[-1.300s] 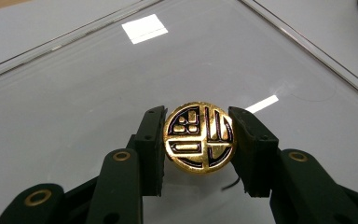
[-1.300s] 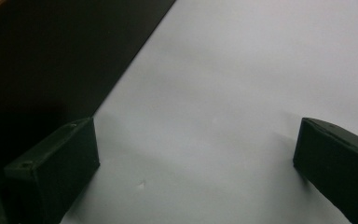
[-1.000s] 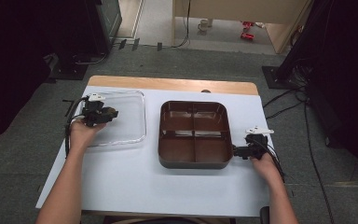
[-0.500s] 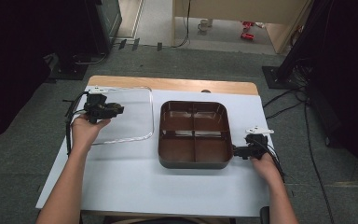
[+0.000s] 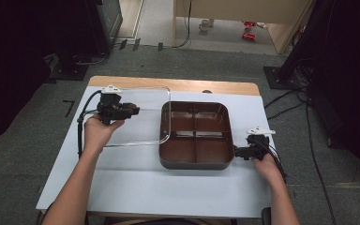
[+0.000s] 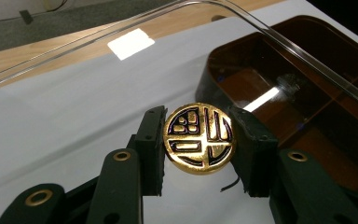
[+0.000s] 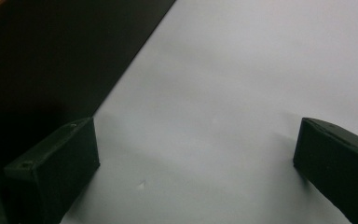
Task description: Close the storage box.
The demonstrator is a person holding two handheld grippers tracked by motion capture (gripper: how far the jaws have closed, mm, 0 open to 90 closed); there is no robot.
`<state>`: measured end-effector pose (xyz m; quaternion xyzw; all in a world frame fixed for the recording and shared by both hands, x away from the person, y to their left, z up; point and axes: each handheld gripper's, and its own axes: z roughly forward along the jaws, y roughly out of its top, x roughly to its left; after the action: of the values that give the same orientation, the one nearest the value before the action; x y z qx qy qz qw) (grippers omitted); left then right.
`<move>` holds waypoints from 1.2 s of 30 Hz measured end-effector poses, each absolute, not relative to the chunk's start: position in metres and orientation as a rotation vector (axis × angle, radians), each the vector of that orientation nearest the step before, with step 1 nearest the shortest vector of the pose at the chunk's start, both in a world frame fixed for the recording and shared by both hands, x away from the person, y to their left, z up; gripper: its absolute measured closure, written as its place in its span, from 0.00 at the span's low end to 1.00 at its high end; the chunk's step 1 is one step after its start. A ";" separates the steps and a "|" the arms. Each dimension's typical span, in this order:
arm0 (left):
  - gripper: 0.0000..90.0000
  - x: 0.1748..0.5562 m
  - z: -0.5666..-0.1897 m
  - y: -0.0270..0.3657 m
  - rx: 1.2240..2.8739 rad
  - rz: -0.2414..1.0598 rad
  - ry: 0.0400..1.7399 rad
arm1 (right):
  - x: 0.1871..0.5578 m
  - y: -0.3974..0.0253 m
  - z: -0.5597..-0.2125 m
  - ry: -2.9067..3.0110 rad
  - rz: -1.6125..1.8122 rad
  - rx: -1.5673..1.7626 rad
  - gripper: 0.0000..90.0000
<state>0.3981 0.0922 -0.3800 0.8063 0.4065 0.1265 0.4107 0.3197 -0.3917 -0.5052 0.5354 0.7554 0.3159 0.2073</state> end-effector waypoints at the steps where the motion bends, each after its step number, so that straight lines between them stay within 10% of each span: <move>1: 0.66 0.396 -0.381 0.087 2.039 0.333 1.012 | 0.320 -0.392 -0.505 2.103 0.880 1.490 0.00; 36: 0.66 0.377 -0.411 -0.081 2.170 0.271 0.926 | 0.320 -0.392 -0.505 2.103 0.880 1.492 0.00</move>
<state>0.3766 -0.0807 -0.4110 0.8475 0.3614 0.1059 0.3740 0.3196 -0.3916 -0.5051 0.5358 0.7552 0.3160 0.2069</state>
